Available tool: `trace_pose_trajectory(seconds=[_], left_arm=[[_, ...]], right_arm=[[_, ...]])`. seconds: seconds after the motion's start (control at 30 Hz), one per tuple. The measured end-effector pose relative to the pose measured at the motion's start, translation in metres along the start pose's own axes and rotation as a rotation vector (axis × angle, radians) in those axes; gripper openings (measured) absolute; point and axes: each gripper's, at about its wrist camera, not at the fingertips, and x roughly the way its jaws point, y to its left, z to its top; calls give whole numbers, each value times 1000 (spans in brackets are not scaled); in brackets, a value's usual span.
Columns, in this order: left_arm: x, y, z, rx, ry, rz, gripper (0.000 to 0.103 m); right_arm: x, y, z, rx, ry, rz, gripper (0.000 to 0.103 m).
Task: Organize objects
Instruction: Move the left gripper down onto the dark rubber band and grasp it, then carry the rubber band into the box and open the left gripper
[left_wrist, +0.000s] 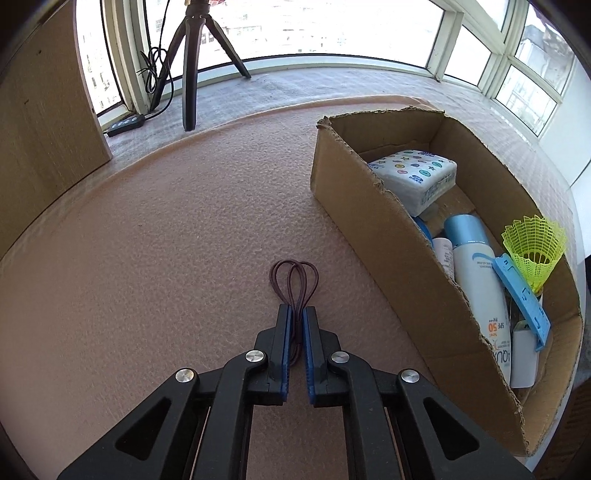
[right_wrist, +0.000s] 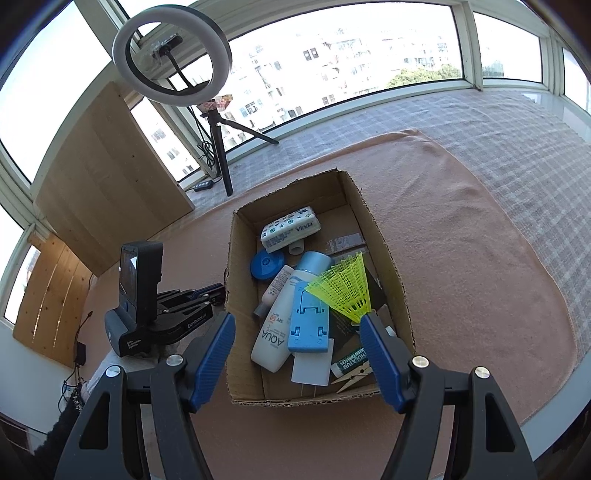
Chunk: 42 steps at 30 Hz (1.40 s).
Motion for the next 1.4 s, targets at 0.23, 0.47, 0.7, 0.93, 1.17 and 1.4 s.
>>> trace_pose_trajectory(seconds=[0.23,0.47,0.7,0.93,1.17,1.4], left_arm=[[-32,5,-1,-12,-46,-18,6],[-79,-13,3,24,-123,-70,6],[-110,-45,8,65,-161,-156,6],[-113,-84,6,145,-149,-199,6],[-109,-109,2,189,-134,-227,6],[-109,-118,5,203,-134,-237,7]], right_arm=[[-1,8,-2,-48,-10,-25,66],[-3,16,-8,-85,-20,-46,66],[-8,15,-12,-85,-29,-59,66],[-14,7,-15,-69,-35,-68,66],[-21,-4,-19,-51,-39,-85,66],[-26,-9,-22,-43,-39,-97,66]])
